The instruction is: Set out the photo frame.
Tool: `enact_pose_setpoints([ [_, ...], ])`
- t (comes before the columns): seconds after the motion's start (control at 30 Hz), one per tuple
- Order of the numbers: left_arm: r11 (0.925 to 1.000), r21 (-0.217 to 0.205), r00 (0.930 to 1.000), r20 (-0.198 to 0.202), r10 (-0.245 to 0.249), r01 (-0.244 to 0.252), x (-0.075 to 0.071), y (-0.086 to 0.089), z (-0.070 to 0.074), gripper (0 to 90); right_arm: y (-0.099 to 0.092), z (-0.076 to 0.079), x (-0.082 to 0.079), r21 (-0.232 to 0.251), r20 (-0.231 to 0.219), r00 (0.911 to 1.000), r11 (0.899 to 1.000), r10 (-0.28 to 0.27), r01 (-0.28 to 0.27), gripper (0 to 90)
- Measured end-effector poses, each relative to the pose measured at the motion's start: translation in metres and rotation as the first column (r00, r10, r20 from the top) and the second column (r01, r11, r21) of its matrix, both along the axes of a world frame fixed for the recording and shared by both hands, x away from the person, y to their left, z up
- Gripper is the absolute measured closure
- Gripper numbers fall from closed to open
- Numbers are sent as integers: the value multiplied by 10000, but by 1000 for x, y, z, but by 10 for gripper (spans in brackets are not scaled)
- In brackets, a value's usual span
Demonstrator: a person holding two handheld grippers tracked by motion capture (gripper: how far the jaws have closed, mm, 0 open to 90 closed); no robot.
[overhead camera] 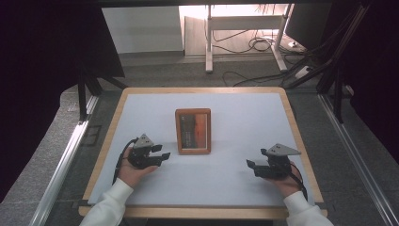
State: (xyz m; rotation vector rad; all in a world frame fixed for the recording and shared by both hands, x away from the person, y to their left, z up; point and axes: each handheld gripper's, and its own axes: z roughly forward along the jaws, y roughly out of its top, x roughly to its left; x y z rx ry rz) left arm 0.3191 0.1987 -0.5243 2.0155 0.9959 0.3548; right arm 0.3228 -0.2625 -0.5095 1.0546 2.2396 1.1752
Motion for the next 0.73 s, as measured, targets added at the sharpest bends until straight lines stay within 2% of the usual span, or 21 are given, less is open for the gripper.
enact_pose_setpoints([
  [0.2,10000,1,10000,69,46,-46,-11,3,1,360,2,-1,1,-68,80,10000,10000,39,-38,237],
  [0.37,9999,-18,9999,-55,154,-154,-8,6,-1,341,2,-2,2,-144,129,9999,9999,5,-3,235],
  [0.53,9998,41,9998,6,186,-186,-7,7,-2,334,3,-3,3,-240,199,9998,9997,-14,18,232],
  [0.73,9996,54,9996,-66,263,-263,-3,5,-3,331,3,-3,4,-159,302,9995,9999,7,-2,231],
])
